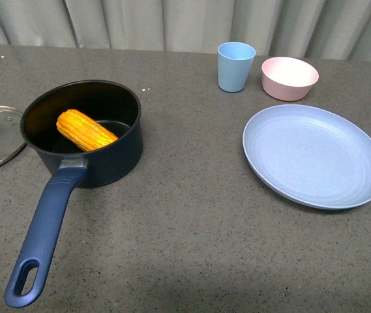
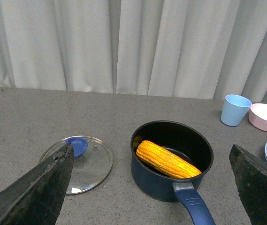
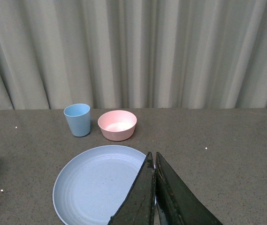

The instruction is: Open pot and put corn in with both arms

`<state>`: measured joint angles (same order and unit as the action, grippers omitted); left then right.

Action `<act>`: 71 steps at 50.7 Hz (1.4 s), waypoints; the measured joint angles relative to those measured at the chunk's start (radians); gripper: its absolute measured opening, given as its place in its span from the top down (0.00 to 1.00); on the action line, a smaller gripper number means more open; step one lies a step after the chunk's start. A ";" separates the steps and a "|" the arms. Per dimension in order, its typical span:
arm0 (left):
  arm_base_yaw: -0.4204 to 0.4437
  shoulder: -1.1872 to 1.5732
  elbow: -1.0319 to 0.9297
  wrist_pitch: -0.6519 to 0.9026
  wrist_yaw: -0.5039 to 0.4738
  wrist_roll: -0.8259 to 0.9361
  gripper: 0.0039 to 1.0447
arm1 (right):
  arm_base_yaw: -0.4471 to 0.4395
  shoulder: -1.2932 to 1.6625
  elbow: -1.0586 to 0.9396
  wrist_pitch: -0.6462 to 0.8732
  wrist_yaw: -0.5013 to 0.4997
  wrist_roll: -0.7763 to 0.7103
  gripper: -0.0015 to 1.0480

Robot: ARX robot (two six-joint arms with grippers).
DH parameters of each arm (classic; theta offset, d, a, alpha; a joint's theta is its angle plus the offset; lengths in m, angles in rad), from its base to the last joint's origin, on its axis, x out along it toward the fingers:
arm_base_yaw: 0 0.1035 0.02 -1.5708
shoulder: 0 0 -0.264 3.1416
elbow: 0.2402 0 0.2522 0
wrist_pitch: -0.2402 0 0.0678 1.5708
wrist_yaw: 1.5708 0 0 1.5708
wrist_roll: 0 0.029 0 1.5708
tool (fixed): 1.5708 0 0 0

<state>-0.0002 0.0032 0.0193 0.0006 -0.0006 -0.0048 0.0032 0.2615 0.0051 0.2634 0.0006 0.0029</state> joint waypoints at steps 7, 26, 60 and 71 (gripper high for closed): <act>0.000 0.000 0.000 0.000 0.000 0.000 0.06 | -0.001 -0.040 0.000 -0.038 0.001 0.000 0.99; 0.000 0.000 0.000 0.000 0.000 0.000 0.06 | -0.001 -0.256 0.001 -0.258 -0.001 0.000 0.99; 0.000 0.000 0.000 0.000 0.000 0.000 0.06 | -0.001 -0.257 0.001 -0.262 -0.001 -0.002 0.10; 0.000 0.000 0.000 0.000 0.000 0.000 0.06 | -0.001 -0.257 0.001 -0.262 -0.001 -0.002 0.09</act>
<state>-0.0002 0.0032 0.0193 0.0006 -0.0002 -0.0048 0.0025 0.0040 0.0059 0.0017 -0.0006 0.0013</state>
